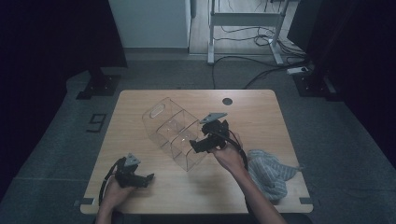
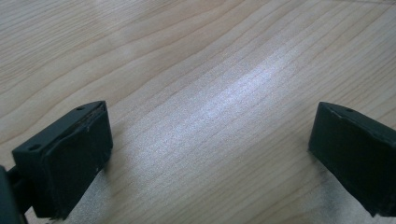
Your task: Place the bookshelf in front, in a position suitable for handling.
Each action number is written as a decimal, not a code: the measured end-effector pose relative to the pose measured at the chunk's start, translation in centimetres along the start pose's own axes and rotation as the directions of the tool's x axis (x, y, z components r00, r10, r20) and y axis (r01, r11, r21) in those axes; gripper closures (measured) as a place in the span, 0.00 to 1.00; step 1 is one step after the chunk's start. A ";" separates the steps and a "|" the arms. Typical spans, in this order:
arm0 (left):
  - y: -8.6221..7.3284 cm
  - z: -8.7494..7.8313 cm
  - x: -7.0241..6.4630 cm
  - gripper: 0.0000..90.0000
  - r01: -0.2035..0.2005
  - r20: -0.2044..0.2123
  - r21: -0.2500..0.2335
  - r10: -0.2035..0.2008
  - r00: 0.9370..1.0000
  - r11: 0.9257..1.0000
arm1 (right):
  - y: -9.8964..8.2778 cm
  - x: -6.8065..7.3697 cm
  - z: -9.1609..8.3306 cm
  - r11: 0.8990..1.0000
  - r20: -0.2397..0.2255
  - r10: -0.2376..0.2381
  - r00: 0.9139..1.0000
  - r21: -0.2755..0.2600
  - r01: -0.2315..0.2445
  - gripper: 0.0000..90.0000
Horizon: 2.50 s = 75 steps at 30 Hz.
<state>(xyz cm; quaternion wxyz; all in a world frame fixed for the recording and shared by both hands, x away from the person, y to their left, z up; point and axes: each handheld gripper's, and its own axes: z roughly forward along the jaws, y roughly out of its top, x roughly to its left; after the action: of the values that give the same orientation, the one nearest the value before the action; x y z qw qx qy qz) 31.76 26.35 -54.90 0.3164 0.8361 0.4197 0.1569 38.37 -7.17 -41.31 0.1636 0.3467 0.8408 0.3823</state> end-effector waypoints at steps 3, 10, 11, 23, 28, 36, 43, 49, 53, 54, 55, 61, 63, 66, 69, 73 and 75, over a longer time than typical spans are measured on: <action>0.0 0.0 0.0 0.00 0.000 0.000 0.000 0.000 1.000 1.000 | -0.1 -0.4 -0.3 1.000 -0.005 0.020 1.000 -0.004 -0.020 0.00; 0.0 0.0 0.0 0.00 0.000 0.001 0.002 0.000 1.000 1.000 | -0.5 -0.7 -0.3 0.999 -0.012 0.038 0.999 0.013 -0.038 0.00; 0.0 0.0 0.0 0.00 0.000 0.000 0.000 0.000 1.000 1.000 | -0.4 -0.6 -0.3 1.000 -0.007 0.028 1.000 0.014 -0.028 0.00; 0.0 0.0 0.0 0.00 0.000 0.000 0.000 0.000 1.000 1.000 | -1.1 -0.4 -0.8 1.000 0.014 0.010 1.000 0.023 -0.010 0.00; 0.0 0.0 0.0 0.00 -0.001 0.000 0.000 0.001 1.000 1.000 | -1.8 -1.1 -1.3 0.999 0.015 0.024 1.000 0.030 -0.024 0.00; 0.0 0.0 0.0 0.00 0.000 0.000 0.000 0.000 1.000 1.000 | -2.9 -2.0 -2.1 0.997 0.014 0.047 0.999 0.053 -0.048 0.00; 0.0 0.0 0.0 0.00 -0.001 0.000 0.001 0.001 1.000 1.000 | -4.0 -2.2 -2.6 0.997 0.031 0.057 0.998 0.049 -0.059 0.04; 0.0 0.0 0.0 0.00 0.000 0.002 0.001 0.000 1.000 1.000 | -4.9 -2.6 -3.3 0.995 0.041 0.085 0.996 0.043 -0.087 0.14; 0.0 0.0 0.0 0.00 0.001 0.002 0.001 -0.001 1.000 1.000 | -5.5 -2.8 -3.3 0.992 0.060 0.094 0.994 0.076 -0.098 0.18; 0.0 0.0 0.0 0.00 0.000 0.003 0.002 0.000 1.000 1.000 | -5.6 -2.9 -3.2 0.992 0.072 0.090 0.993 0.087 -0.096 0.21; 0.0 0.0 0.0 0.00 0.001 0.002 0.001 -0.001 1.000 1.000 | -5.8 -3.0 -3.2 0.991 0.088 0.084 0.993 0.096 -0.092 0.22; 0.0 0.0 0.0 0.00 -0.002 0.001 0.002 0.002 1.000 1.000 | -7.0 -4.1 -3.6 0.987 0.079 0.139 0.987 0.071 -0.145 0.36; 0.0 0.0 0.0 0.00 -0.004 0.000 0.002 0.004 1.000 1.000 | -7.2 -4.3 -3.9 0.987 0.073 0.143 0.987 0.063 -0.148 0.44; 0.0 0.0 0.0 0.00 -0.003 0.001 0.003 0.003 1.000 1.000 | -7.4 -4.7 -4.3 0.988 0.086 0.140 0.986 0.051 -0.145 0.53; 0.0 0.0 0.0 0.00 0.001 0.002 0.000 -0.001 1.000 1.000 | -7.6 -5.1 -4.7 0.987 0.088 0.150 0.985 0.035 -0.154 0.59; 0.0 0.0 0.0 0.00 0.001 0.001 -0.001 -0.001 1.000 1.000 | -8.0 -5.5 -5.3 0.985 0.098 0.166 0.981 0.021 -0.169 0.67; 0.0 0.0 0.0 0.00 0.002 0.001 -0.001 -0.002 1.000 1.000 | -8.2 -5.8 -5.6 0.985 0.109 0.172 0.979 0.013 -0.175 0.72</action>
<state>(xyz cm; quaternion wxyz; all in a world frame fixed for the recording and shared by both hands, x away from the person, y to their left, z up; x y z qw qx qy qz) 31.76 26.35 -54.90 0.3170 0.8357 0.4203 0.1566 35.71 -18.04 -43.81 0.1706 0.4405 0.8017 0.3663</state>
